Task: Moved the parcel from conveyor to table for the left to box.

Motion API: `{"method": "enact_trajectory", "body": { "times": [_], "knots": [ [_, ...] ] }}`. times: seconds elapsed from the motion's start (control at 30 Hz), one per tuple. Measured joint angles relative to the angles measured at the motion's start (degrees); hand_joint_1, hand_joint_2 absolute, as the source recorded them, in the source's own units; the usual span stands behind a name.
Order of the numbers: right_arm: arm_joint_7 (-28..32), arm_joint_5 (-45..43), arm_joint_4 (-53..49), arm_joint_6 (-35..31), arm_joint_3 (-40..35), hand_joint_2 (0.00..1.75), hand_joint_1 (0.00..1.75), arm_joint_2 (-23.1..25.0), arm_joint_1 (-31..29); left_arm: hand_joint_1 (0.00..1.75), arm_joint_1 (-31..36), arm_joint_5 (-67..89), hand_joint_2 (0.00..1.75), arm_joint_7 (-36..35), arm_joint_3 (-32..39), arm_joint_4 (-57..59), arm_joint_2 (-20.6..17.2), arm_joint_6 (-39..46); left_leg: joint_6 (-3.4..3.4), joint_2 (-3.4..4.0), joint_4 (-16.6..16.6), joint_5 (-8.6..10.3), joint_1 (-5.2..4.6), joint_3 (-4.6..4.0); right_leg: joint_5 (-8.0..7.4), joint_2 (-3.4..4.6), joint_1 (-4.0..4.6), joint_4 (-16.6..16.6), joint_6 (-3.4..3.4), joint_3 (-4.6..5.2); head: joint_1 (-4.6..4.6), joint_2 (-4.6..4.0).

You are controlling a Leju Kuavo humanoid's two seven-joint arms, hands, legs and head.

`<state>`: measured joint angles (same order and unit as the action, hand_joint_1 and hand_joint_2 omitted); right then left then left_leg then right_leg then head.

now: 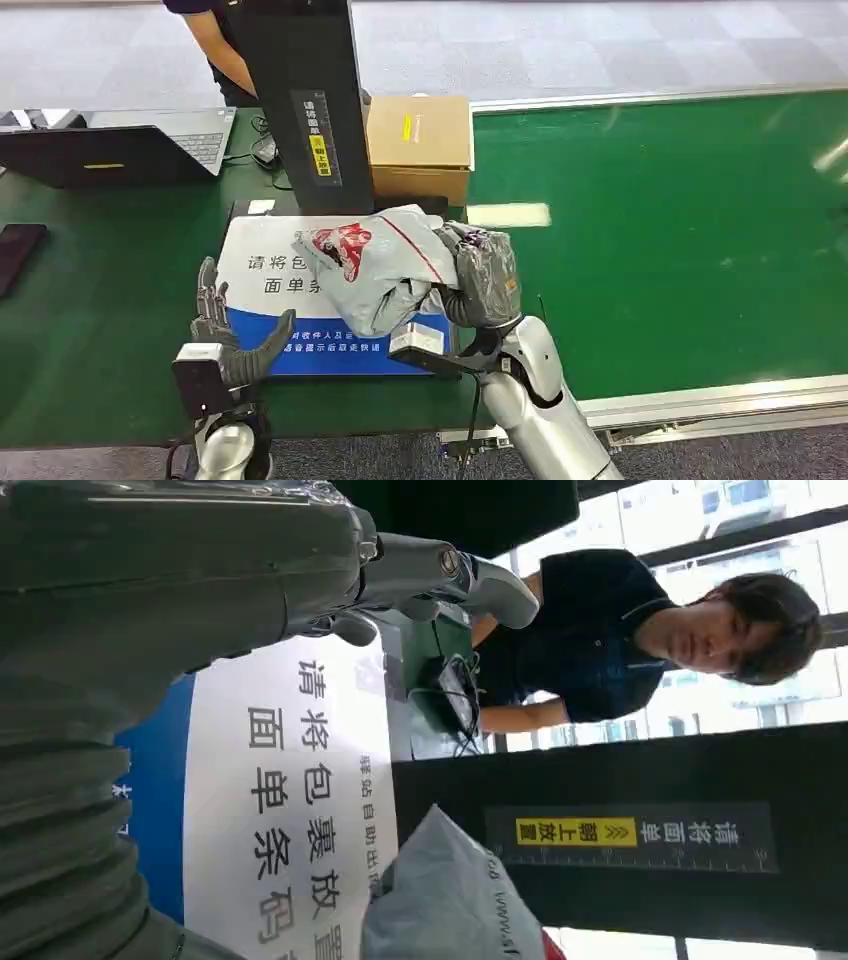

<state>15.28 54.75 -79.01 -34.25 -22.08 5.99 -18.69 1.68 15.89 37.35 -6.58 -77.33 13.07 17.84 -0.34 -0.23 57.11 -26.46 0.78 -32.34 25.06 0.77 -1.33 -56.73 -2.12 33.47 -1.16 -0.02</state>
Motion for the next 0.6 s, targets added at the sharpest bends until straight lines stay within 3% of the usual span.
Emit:
{"method": "enact_trajectory", "body": {
  "times": [0.27, 0.6],
  "knots": [
    [0.88, -3.17, 9.40, -0.15, -2.40, 1.75, 1.75, -0.37, -4.52, 0.00, -1.25, -0.11, 1.75, -0.15, 0.31, -1.66, -0.44, 1.51, 0.00, -0.01, 0.00, 0.00, 0.00, -0.01, 0.00, -0.02, 0.00, 0.00, 0.00, 0.01, -0.02, 0.00],
    [7.23, -6.75, 25.43, -0.66, -4.83, 1.75, 1.75, -0.42, -9.08, 0.00, -2.37, -0.13, 1.75, -0.15, 0.09, -2.45, -0.94, 1.62, 0.00, -0.02, 0.00, 0.00, 0.00, 0.02, 0.00, -0.02, 0.00, 0.00, 0.00, 0.01, -0.02, 0.00]
  ]
}}
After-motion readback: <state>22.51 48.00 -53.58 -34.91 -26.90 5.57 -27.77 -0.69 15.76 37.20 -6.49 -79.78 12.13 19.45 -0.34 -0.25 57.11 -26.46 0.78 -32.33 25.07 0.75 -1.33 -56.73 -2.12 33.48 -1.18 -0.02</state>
